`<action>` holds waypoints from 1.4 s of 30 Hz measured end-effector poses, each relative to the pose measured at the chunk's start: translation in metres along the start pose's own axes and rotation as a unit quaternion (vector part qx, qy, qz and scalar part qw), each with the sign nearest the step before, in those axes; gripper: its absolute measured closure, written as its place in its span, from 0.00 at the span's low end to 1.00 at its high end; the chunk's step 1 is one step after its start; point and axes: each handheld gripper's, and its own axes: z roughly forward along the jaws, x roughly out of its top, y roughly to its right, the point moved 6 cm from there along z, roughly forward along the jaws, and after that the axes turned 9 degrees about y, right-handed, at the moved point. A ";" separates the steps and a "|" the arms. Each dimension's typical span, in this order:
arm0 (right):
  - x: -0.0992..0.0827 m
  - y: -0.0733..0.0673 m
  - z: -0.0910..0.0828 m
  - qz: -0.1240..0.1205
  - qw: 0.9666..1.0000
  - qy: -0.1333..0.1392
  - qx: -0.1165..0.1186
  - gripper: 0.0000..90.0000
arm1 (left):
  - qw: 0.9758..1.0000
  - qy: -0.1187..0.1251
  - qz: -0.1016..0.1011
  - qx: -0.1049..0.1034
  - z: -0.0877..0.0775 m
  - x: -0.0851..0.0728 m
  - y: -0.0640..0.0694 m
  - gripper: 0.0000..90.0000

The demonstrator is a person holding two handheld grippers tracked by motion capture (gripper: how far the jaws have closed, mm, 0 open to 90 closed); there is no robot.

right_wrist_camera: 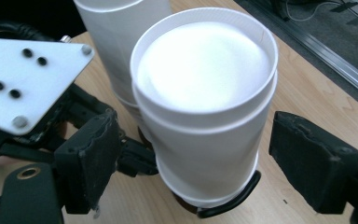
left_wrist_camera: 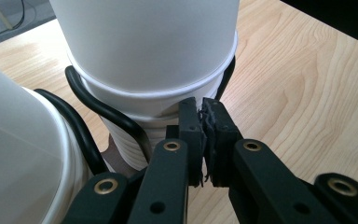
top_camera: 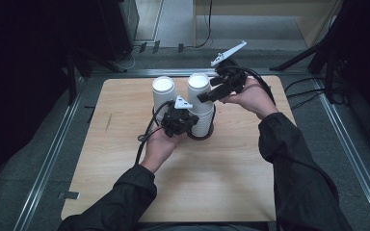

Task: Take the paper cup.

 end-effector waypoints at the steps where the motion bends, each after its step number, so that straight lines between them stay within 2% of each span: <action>1: 0.001 0.000 0.002 0.000 1.000 -0.003 -0.001 0.18 | 1.000 -0.001 0.000 0.000 0.000 0.000 0.000 0.97; 7: 0.012 0.001 0.018 -0.008 1.000 -0.021 -0.015 0.17 | 1.000 -0.001 0.003 -0.001 0.001 -0.001 0.001 0.96; 11: 0.019 -0.002 0.025 -0.020 0.999 -0.023 -0.023 0.17 | 1.000 -0.001 0.005 -0.001 0.001 -0.001 0.001 0.96; 13: 0.019 -0.002 0.028 -0.032 0.999 -0.030 -0.029 0.22 | 1.000 -0.001 0.004 -0.002 0.001 -0.001 0.001 0.96; 14: 0.019 -0.003 0.030 -0.045 0.997 -0.039 -0.042 0.24 | 1.000 0.001 0.005 -0.002 0.001 -0.001 0.001 0.96; 22: 0.022 -0.004 0.028 -0.058 0.997 -0.036 -0.047 0.27 | 1.000 0.002 0.001 -0.004 0.000 -0.001 0.000 0.94; 27: 0.028 -0.004 0.020 -0.047 0.998 -0.017 -0.044 0.27 | 1.000 0.002 0.001 -0.005 0.000 -0.001 0.000 0.94; 35: 0.045 -0.006 0.001 -0.021 0.999 -0.009 -0.036 0.27 | 1.000 0.003 -0.005 -0.016 -0.001 -0.001 -0.001 0.93; 42: 0.059 -0.010 -0.018 -0.027 0.999 -0.006 -0.036 0.27 | 1.000 0.001 -0.003 -0.021 -0.003 0.000 -0.001 0.92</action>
